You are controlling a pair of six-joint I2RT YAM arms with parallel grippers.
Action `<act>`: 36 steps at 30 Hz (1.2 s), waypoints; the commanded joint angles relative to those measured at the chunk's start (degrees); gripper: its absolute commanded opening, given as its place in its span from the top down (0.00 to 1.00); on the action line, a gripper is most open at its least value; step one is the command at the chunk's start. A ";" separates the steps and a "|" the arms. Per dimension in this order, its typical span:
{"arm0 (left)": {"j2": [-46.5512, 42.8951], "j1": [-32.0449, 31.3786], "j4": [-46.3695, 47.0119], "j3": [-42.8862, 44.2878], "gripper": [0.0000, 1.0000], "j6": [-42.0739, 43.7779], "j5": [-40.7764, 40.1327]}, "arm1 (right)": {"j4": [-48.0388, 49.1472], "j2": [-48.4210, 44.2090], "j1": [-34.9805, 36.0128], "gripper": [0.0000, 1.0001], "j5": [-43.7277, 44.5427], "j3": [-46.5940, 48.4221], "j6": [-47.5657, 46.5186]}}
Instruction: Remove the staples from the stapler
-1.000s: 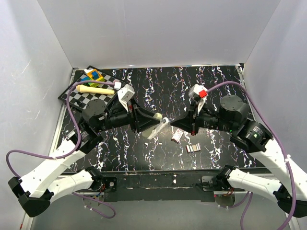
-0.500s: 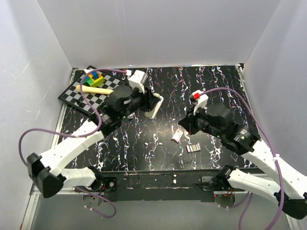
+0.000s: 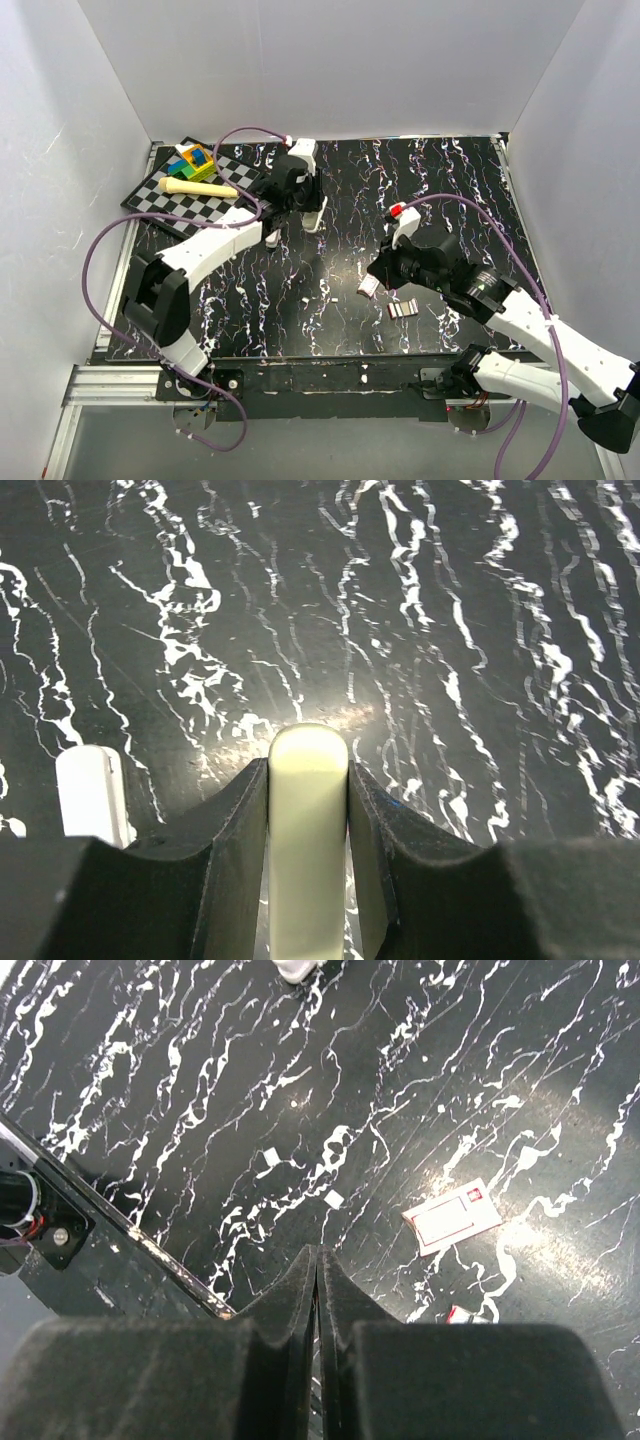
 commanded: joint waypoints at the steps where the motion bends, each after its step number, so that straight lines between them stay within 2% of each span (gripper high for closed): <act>1: 3.59 2.12 1.90 3.37 1.00 -0.39 -2.16 | 4.86 0.74 -0.28 0.92 -0.52 -1.13 1.61; 5: 7.72 3.09 2.78 3.98 1.00 -0.92 -3.74 | 5.74 1.96 -0.11 0.92 -2.36 -1.57 1.88; 16: 17.13 3.35 3.39 6.63 1.00 3.30 -14.46 | 7.06 3.55 -0.19 0.91 -5.53 -2.54 2.31; 25: 20.91 3.79 5.68 5.39 1.00 3.56 -15.61 | 7.85 4.25 -0.19 0.90 -6.32 -2.71 2.23; 26: 21.18 3.79 5.85 5.22 0.98 3.56 -15.44 | 7.85 4.25 -0.11 0.89 -6.32 -2.80 2.23; 28: 21.44 3.88 6.12 5.13 0.83 3.39 -14.91 | 8.03 4.52 -0.11 0.88 -6.58 -3.06 2.31; 32: 22.14 3.88 6.03 4.60 0.63 3.12 -14.56 | 8.20 4.52 -0.11 0.86 -6.85 -3.33 2.58; 36: 22.58 3.88 5.59 4.60 0.52 3.12 -14.56 | 8.20 4.17 -0.11 0.84 -6.85 -3.59 2.84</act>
